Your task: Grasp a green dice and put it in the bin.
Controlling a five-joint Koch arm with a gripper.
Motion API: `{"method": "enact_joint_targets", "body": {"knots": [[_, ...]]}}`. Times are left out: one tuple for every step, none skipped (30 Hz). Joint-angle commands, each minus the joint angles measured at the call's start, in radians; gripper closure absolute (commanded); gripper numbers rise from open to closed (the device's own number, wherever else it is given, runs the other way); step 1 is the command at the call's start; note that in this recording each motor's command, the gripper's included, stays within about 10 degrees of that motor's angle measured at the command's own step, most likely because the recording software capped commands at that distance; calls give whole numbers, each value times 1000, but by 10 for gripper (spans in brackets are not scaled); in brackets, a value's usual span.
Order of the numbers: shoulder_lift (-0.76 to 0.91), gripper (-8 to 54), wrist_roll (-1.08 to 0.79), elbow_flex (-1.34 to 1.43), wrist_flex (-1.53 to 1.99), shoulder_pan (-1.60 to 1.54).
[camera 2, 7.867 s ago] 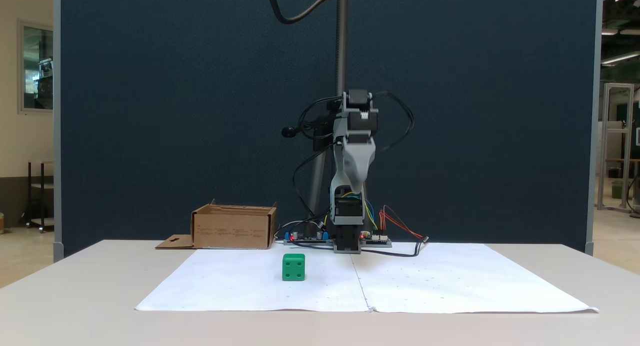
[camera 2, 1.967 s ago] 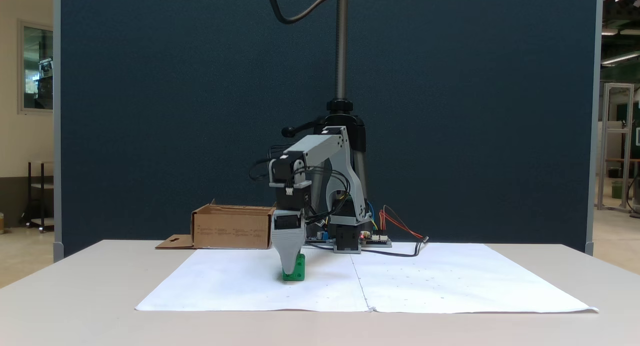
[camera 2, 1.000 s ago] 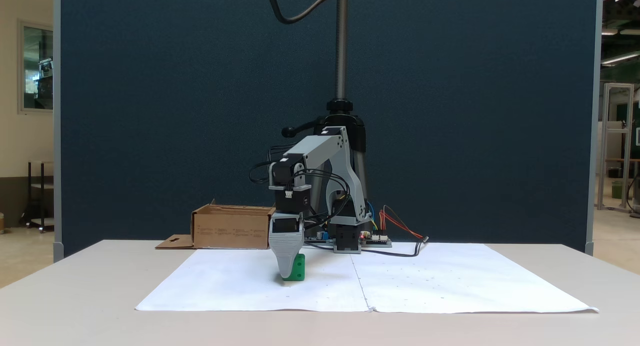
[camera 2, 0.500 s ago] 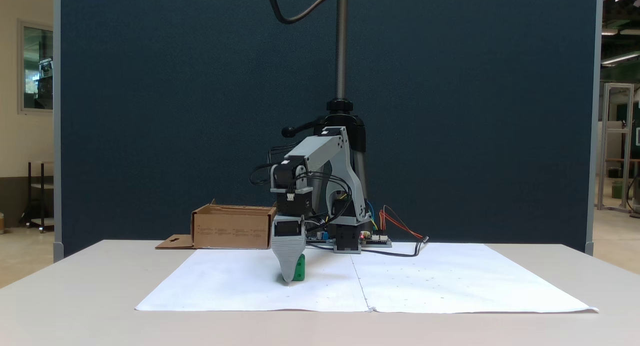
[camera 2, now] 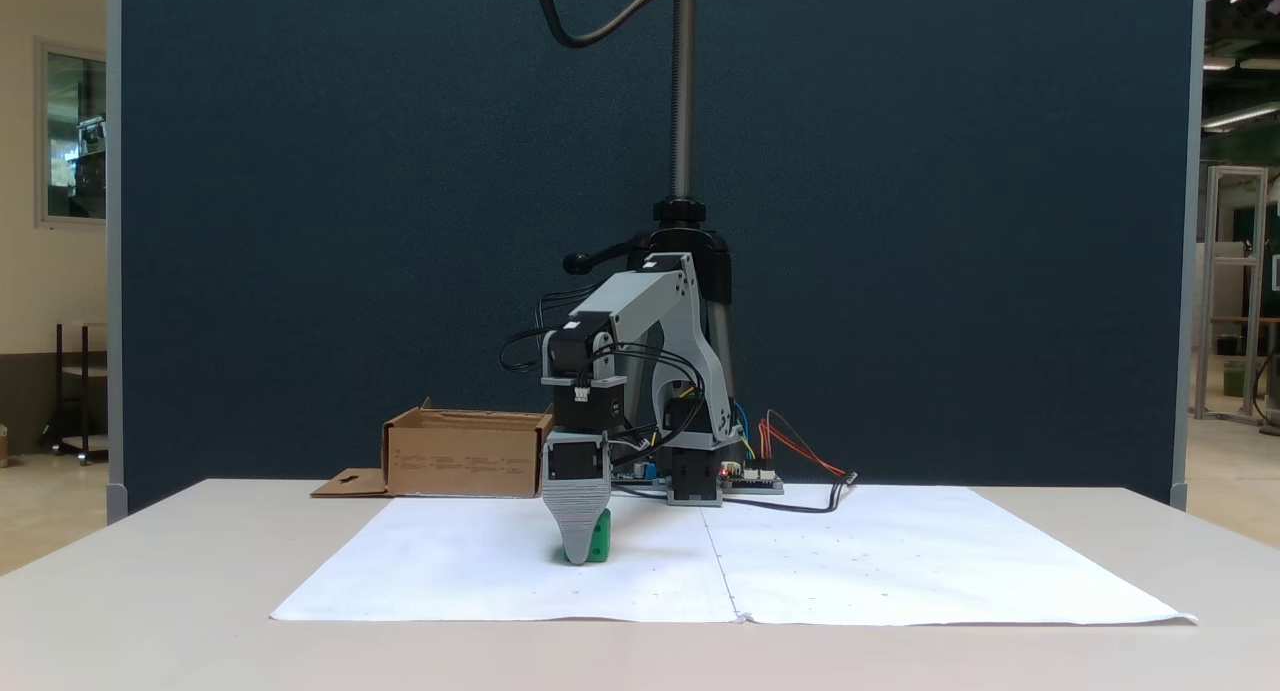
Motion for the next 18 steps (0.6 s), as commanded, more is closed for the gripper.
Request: {"method": "enact_joint_targets", "body": {"knots": [[17,336,-78,15,5,15],[17,336,-77,17,6,15],[20,336,-69,15,6,15],[25,336,-58,17,9,15],[38,336,-38,17,14,15],[61,336,-14,15,26,15],[87,336,23,15,32,15],[107,336,58,12,46,14],[133,336,84,3,61,5],[153,336,118,-9,78,-8],[175,336,155,-31,112,-15],[187,336,186,-60,149,-29],[201,336,232,-129,218,-58],[216,336,285,-240,299,-109],[216,336,304,-333,368,-127],[215,336,324,-375,397,-156],[215,336,333,-508,475,-178],[215,336,334,-528,479,-181]]}}
